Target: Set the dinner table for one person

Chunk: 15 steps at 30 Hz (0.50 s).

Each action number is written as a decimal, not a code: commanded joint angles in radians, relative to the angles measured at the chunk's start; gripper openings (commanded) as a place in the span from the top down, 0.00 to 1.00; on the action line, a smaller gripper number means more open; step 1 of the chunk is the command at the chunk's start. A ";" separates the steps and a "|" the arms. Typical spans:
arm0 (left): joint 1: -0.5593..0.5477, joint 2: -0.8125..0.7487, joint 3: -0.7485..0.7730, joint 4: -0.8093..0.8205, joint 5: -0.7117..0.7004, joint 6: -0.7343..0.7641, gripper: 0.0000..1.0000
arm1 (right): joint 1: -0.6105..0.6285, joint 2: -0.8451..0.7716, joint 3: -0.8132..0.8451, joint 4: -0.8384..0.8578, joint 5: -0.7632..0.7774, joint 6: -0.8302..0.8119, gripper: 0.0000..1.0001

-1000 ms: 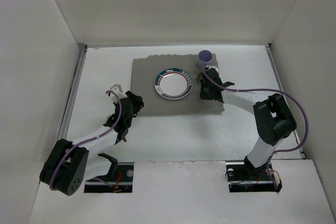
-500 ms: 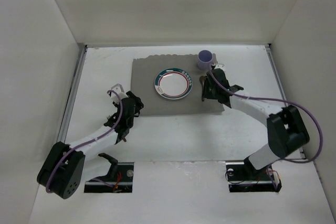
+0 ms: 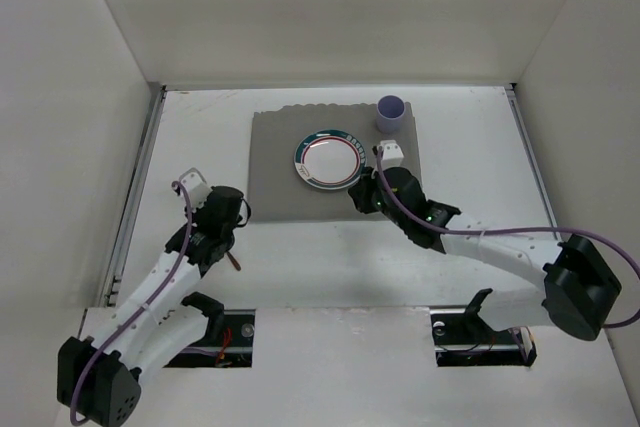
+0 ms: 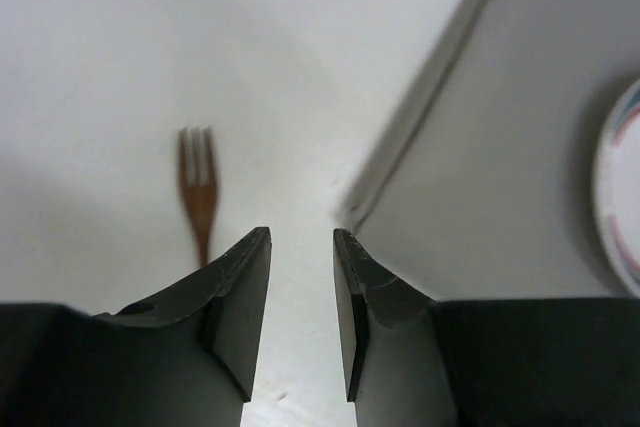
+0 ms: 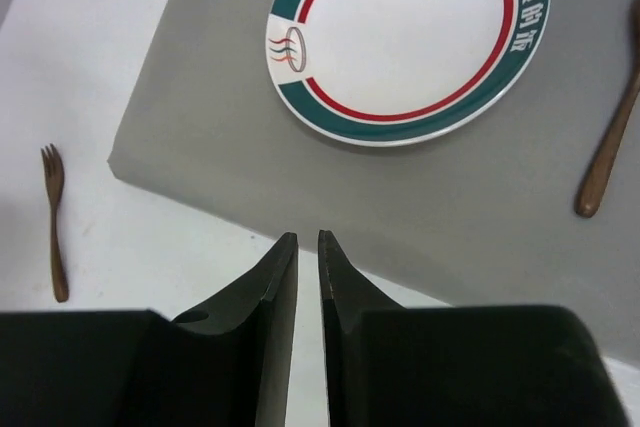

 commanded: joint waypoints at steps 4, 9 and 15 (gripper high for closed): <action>0.004 -0.002 0.000 -0.385 0.023 -0.222 0.64 | -0.006 -0.006 -0.073 0.171 -0.005 0.050 0.74; -0.018 0.020 -0.057 -0.378 0.069 -0.301 0.62 | -0.035 -0.014 -0.090 0.177 -0.016 0.069 0.70; -0.035 0.055 -0.107 -0.286 0.077 -0.295 0.63 | -0.037 0.004 -0.087 0.180 -0.029 0.072 0.69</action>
